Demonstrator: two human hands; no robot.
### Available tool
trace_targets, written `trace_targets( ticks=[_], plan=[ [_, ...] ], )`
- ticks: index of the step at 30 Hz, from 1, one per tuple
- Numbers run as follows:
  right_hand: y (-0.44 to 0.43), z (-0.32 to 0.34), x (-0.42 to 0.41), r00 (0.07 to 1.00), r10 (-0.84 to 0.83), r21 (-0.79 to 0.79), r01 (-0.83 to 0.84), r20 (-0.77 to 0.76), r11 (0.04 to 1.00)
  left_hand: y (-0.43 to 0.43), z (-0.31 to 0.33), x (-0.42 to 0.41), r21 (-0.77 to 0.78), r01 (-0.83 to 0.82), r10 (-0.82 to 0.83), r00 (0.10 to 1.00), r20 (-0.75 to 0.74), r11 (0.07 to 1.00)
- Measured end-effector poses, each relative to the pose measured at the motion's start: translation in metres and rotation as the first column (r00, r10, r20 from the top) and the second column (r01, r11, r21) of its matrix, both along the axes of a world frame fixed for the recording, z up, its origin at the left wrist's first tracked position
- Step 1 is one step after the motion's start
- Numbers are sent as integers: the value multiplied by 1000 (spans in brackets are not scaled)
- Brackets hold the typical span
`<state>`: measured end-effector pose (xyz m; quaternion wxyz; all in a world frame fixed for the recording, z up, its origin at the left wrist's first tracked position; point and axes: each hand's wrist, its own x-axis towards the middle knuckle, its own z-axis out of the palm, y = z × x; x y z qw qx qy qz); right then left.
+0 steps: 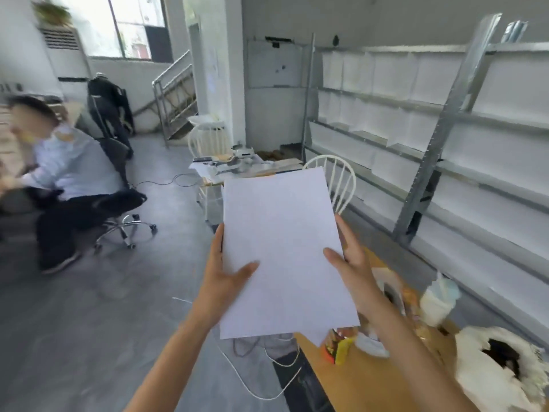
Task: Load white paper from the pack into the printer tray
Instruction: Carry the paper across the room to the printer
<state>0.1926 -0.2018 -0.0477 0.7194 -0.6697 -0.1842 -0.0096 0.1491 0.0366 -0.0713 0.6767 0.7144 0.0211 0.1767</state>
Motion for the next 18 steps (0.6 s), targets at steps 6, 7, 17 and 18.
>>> trace_targets(
  ticks=[6,7,17,18],
  plan=[
    [188,6,-10,953,298,37,-300,53,953,162,26,-86,90,-251,242,965,99,964],
    [217,6,-14,937,341,31,-344,72,939,184,28,-101,120,-307,295,949,112,944],
    [442,-6,-61,756,644,-173,-623,116,763,336,7,-229,131,-652,652,756,53,746],
    [460,-8,-64,736,669,-180,-647,107,741,345,4,-238,118,-674,675,737,40,729]
  ],
)
